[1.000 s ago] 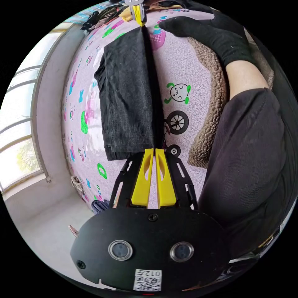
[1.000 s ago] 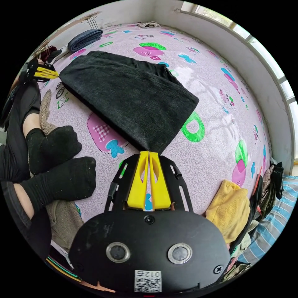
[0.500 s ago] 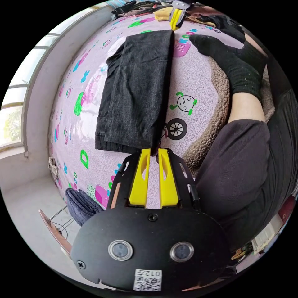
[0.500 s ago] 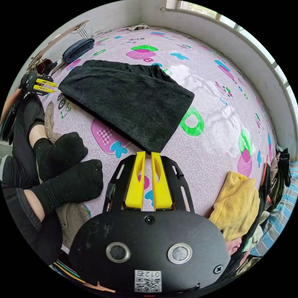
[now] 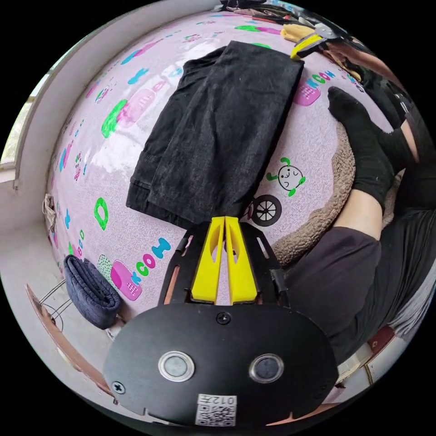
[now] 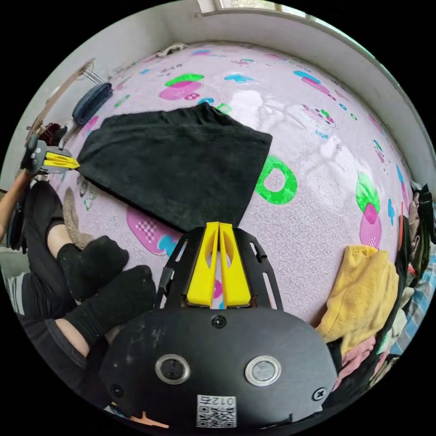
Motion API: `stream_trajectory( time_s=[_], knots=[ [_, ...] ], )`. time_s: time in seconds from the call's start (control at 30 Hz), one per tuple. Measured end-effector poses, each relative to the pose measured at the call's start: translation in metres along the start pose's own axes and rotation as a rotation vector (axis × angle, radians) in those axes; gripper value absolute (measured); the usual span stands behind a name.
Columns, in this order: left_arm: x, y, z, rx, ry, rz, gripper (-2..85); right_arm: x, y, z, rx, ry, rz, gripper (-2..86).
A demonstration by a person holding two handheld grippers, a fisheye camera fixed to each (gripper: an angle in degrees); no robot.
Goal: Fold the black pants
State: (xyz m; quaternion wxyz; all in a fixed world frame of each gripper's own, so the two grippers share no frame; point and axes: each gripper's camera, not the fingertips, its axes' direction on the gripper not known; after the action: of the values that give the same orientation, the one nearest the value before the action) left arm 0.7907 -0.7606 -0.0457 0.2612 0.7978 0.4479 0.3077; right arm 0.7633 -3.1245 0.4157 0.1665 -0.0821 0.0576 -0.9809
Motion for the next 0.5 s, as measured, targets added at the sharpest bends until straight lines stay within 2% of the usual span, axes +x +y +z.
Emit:
stream_trajectory(
  time_s=[0.1, 0.3, 0.43, 0.5],
  knots=[
    [-0.002, 0.004, 0.000, 0.072, -0.019, 0.019, 0.0, -0.021, -0.013, -0.009, 0.001, 0.035, -0.051, -0.7],
    [-0.009, 0.001, -0.009, 0.076, -0.039, 0.008, -0.1, -0.042, -0.054, -0.047, 0.005, -0.093, 0.052, -0.5],
    [-0.030, -0.002, -0.029, 0.076, 0.055, -0.086, 0.0, -0.036, -0.073, -0.087, 0.072, -0.230, 0.198, 0.9],
    [-0.044, -0.002, -0.050, 0.181, 0.087, -0.200, 0.2, -0.030, -0.081, -0.099, 0.095, -0.289, 0.284, 3.3]
  ],
)
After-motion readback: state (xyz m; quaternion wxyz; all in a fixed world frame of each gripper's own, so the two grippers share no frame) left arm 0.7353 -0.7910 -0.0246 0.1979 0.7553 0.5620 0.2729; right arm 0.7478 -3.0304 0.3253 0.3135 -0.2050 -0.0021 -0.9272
